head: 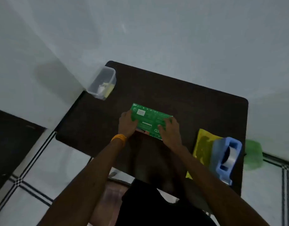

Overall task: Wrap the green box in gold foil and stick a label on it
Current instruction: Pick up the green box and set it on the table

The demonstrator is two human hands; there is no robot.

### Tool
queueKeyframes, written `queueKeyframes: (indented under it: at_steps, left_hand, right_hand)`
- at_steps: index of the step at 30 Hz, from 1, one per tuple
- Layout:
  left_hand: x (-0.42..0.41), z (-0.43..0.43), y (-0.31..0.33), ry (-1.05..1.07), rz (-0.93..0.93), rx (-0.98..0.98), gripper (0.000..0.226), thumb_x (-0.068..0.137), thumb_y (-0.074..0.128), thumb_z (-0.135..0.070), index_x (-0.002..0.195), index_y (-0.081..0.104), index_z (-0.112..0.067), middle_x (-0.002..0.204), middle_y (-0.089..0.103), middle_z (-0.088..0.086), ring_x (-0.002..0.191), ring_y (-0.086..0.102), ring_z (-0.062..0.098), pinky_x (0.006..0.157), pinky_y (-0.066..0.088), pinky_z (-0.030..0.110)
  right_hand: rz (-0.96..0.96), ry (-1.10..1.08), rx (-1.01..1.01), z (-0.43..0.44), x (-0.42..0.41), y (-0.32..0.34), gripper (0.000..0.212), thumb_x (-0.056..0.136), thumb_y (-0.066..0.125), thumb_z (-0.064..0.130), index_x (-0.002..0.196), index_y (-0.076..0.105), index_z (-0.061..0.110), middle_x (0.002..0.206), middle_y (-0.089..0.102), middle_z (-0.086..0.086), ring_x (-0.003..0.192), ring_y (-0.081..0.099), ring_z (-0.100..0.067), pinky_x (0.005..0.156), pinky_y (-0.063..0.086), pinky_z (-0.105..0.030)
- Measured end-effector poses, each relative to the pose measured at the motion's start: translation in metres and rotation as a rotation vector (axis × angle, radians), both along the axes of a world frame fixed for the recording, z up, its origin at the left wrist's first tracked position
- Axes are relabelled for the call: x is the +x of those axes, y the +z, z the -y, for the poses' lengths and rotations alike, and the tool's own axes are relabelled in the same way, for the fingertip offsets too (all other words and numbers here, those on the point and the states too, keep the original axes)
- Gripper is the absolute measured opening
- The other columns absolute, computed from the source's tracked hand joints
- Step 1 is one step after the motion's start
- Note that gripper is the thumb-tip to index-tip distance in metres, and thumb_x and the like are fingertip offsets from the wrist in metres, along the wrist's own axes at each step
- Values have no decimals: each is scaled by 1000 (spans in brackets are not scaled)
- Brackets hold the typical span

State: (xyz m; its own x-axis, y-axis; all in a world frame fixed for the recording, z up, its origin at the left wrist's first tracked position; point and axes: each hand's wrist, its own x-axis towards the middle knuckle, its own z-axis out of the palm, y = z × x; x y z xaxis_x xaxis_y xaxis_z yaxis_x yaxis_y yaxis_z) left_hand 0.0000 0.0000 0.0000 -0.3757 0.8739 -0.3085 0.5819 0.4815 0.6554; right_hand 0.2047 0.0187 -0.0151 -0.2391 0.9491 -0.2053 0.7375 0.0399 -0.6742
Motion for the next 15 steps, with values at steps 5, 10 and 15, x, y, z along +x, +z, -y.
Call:
queueKeyframes:
  at_steps: [5, 10, 15]
  left_hand:
    - [-17, -23, -13, -123, 61, -61, 68, 88, 64, -7, 149, 34, -11, 140, 43, 19, 129, 44, 34, 103, 40, 42]
    - [-22, -48, -21, -156, 35, -21, 71, 88, 66, -16, 151, 33, -17, 143, 41, 15, 128, 46, 34, 103, 44, 50]
    - [-19, -67, -20, -165, 38, -33, 71, 86, 65, -26, 148, 32, -24, 138, 43, 13, 124, 48, 33, 100, 44, 54]
  right_hand:
    - [68, -159, -44, -7, -31, -2, 49, 98, 56, 28, 142, 45, 8, 158, 23, -15, 147, 17, -31, 118, 28, -42]
    - [91, -237, -23, -26, -39, -7, 52, 97, 58, 27, 144, 42, 11, 159, 22, -12, 148, 14, -29, 119, 27, -40]
    - [79, -304, 0, -48, -42, -14, 55, 93, 62, 26, 142, 43, 9, 158, 24, -12, 147, 17, -29, 117, 32, -43]
